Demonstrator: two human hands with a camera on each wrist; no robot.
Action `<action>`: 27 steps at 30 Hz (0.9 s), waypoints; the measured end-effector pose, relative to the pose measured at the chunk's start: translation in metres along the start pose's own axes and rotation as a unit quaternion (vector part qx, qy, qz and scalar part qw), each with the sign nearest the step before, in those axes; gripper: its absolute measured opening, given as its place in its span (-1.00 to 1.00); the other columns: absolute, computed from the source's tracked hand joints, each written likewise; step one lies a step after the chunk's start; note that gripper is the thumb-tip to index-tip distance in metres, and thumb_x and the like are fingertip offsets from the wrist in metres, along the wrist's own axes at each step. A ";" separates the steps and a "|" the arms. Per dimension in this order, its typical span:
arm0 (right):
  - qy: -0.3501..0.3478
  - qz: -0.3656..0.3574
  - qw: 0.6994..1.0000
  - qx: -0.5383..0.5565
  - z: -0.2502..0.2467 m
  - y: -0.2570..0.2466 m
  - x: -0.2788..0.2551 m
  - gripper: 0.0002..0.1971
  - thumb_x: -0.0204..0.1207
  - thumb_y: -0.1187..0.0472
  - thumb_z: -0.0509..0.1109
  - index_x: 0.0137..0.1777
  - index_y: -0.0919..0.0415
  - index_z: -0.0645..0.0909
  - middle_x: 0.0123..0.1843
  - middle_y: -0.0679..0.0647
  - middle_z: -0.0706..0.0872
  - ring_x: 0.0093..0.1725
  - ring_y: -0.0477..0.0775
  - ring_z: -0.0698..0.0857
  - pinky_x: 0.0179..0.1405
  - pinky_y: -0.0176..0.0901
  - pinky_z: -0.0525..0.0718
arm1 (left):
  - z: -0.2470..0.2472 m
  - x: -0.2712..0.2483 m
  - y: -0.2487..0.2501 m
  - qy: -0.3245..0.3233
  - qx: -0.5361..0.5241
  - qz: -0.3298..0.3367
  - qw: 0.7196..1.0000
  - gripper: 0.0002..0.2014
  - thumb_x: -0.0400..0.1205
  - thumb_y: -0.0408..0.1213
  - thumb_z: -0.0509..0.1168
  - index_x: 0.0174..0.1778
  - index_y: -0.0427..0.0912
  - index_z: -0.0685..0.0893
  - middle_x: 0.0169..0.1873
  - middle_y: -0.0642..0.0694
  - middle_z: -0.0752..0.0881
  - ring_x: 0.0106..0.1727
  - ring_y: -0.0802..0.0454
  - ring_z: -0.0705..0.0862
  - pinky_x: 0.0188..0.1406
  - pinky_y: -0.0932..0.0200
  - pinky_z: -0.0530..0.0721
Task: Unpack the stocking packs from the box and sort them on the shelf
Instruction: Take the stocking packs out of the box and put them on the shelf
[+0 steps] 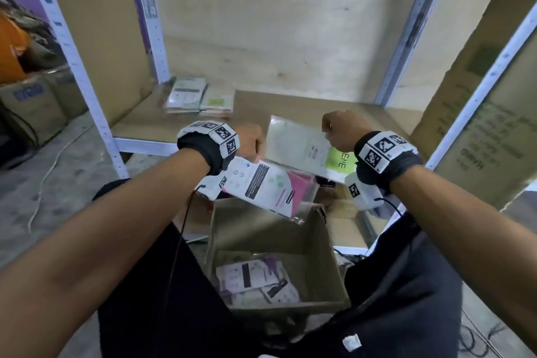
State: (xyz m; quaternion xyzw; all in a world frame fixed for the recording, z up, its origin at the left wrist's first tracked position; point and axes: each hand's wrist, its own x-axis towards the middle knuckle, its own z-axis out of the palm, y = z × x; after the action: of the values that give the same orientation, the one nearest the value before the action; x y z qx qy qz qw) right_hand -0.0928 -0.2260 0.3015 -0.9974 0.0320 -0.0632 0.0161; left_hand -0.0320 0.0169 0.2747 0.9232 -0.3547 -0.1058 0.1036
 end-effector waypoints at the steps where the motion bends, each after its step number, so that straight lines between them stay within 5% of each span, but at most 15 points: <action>1: 0.006 0.003 1.000 0.001 -0.009 0.003 0.006 -0.80 0.55 0.35 0.27 0.01 0.03 0.58 0.09 0.11 0.70 -0.02 0.20 0.68 -0.18 -0.12 0.60 | -0.013 0.000 -0.002 0.009 0.004 -0.003 1.000 -0.87 0.54 -0.44 0.46 -0.15 -0.12 0.84 -0.37 0.24 0.68 -0.39 0.34 0.58 -0.49 0.49 0.47; 4: 0.022 0.022 0.999 0.013 -0.030 0.008 0.026 -0.81 0.56 0.32 0.25 0.01 0.00 0.57 0.05 0.10 0.62 -0.04 0.20 0.63 -0.26 -0.18 0.53 | -0.046 0.003 -0.014 0.035 0.003 -0.013 0.999 -0.91 0.58 -0.37 0.47 -0.10 -0.11 0.84 -0.33 0.27 0.68 -0.28 0.30 0.62 -0.27 0.36 0.51; 8: 0.032 0.021 0.998 0.053 -0.047 0.014 0.062 -0.90 0.58 0.29 0.27 -0.05 0.07 0.57 0.01 0.12 0.63 -0.02 0.19 0.57 -0.10 -0.12 0.50 | -0.082 0.012 -0.043 0.063 0.003 -0.041 0.997 -0.91 0.59 -0.37 0.46 -0.15 -0.09 0.79 -0.37 0.29 0.66 -0.24 0.21 0.63 -0.10 0.27 0.53; 15: 0.042 0.073 0.971 0.226 -0.035 -0.002 0.141 -0.98 0.56 0.22 0.37 -0.07 0.14 0.62 -0.08 0.10 0.65 -0.05 0.16 0.61 -0.11 -0.14 0.51 | -0.123 0.037 -0.136 0.124 -0.059 -0.130 0.982 -0.86 0.61 -0.40 0.40 -0.20 -0.06 0.75 -0.24 0.08 0.72 -0.03 -0.02 0.67 0.05 0.14 0.61; 19: -0.018 0.100 0.914 0.393 -0.004 -0.028 0.189 -0.87 0.59 0.34 0.36 -0.19 0.28 0.54 -0.20 0.25 0.59 -0.27 0.16 0.60 -0.26 -0.05 0.56 | -0.119 0.055 -0.202 0.165 -0.161 -0.194 0.954 -0.89 0.67 -0.39 0.38 0.04 -0.24 0.79 0.25 -0.21 0.75 0.32 -0.21 0.66 0.43 -0.02 0.58; 23: -0.073 0.145 0.827 0.538 0.026 -0.064 0.232 -0.78 0.64 0.37 0.35 -0.25 0.21 0.55 -0.19 0.18 0.69 -0.26 0.10 0.70 -0.24 -0.14 0.68 | -0.099 0.070 -0.263 0.267 -0.309 -0.279 0.869 -0.72 0.63 -0.35 0.46 0.24 -0.32 0.77 0.29 -0.30 0.73 0.37 -0.26 0.66 0.46 -0.02 0.58; 27: -0.105 0.151 0.774 0.606 0.050 -0.105 0.271 -0.81 0.63 0.42 0.37 -0.24 0.27 0.59 -0.16 0.24 0.68 -0.22 0.18 0.69 -0.25 -0.08 0.68 | -0.089 0.085 -0.309 0.289 -0.373 -0.336 0.815 -0.87 0.59 -0.21 0.43 -0.21 -0.11 0.63 0.00 -0.23 0.61 0.02 -0.11 0.56 0.20 -0.06 0.58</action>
State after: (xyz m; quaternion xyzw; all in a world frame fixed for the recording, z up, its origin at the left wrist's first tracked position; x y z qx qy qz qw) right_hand 0.1879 -0.1382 0.2893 -0.7641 0.1355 0.0391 0.6295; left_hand 0.2488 0.1941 0.2668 0.8635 0.0906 0.0129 0.4959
